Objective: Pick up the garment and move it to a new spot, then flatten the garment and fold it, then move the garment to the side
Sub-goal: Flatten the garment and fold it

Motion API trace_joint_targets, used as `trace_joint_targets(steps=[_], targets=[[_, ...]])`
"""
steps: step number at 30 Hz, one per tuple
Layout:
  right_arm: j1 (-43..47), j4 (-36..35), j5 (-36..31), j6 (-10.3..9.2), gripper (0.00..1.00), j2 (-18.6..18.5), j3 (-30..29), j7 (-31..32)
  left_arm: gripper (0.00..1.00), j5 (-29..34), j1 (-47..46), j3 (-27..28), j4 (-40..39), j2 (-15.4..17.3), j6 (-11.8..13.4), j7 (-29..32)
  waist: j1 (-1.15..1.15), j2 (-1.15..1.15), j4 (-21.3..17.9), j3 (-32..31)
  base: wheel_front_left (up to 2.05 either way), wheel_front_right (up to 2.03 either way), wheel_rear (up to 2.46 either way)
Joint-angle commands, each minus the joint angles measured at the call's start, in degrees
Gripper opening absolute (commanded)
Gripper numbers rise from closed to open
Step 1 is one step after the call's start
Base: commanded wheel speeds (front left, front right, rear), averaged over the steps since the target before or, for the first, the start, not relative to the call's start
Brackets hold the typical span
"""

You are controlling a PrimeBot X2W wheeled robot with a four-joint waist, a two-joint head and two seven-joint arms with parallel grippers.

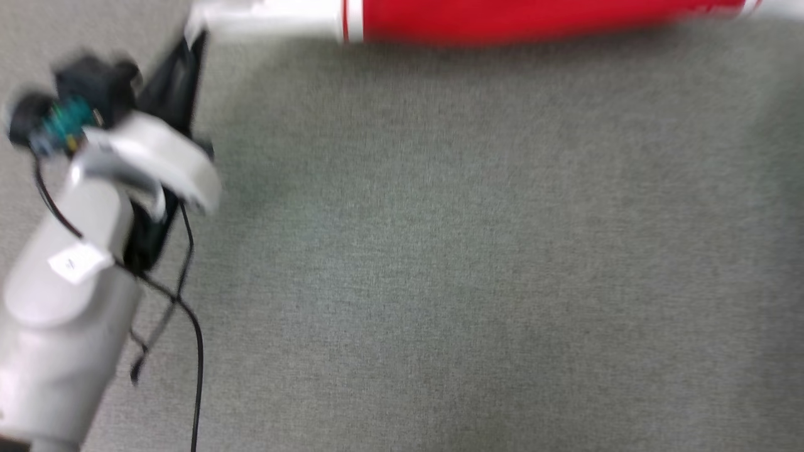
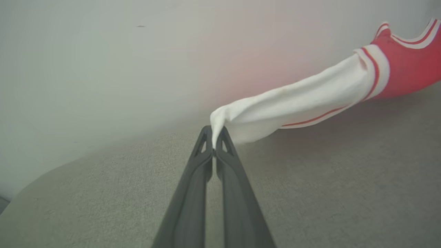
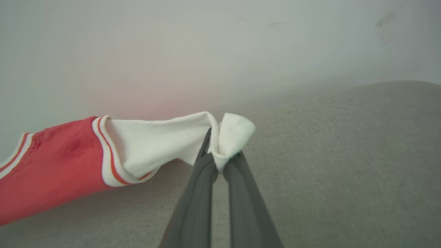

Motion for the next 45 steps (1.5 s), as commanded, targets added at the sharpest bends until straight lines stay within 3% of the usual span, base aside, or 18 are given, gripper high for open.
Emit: trace_joint_targets(steps=[1,6,23,36,43,44,45], targets=[[6.08,-1.79,2.75,-0.11,0.0,-0.97,1.84,1.15,0.0,-0.92,4.88,-0.37,-0.84,0.66,0.48,0.38,0.01,0.0,-0.57,-5.06,0.0,0.0,0.0],[18.68,-6.7,8.8,-0.11,0.0,-3.2,7.0,4.27,0.0,-3.14,14.71,-1.22,-2.42,1.74,1.07,1.9,0.01,0.0,-0.93,-9.21,0.0,0.0,0.0],[42.27,-14.71,18.73,-0.12,0.0,-9.27,14.24,10.73,0.0,-9.66,38.24,-2.34,-8.59,4.0,4.75,6.05,0.01,0.0,-1.44,-21.4,0.0,0.0,0.0],[59.96,-24.05,26.17,-0.11,0.0,-12.19,10.31,26.57,0.0,-14.87,53.5,-4.11,-20.45,8.74,7.71,15.01,0.01,0.0,-0.73,-25.16,0.0,0.0,0.0],[63.01,-27.94,25.15,-0.11,0.0,-10.46,5.92,31.05,0.0,-14.35,54.18,-5.11,-26.16,9.88,8.77,17.6,0.01,0.0,-0.71,-24.2,0.0,0.0,0.0],[62.84,-28.36,24.67,-0.11,0.55,-10.45,5.15,31.9,0.0,-14.31,53.89,-5.44,-27.04,9.91,8.84,18.18,0.01,0.0,-0.7,-23.91,0.0,0.0,0.0],[62.79,-28.41,24.6,-0.11,1.0,-10.23,4.6,33.63,0.0,-14.04,53.62,-5.85,-27.92,9.94,8.84,18.92,0.01,0.0,-0.66,-23.55,0.0,0.0,0.0]])
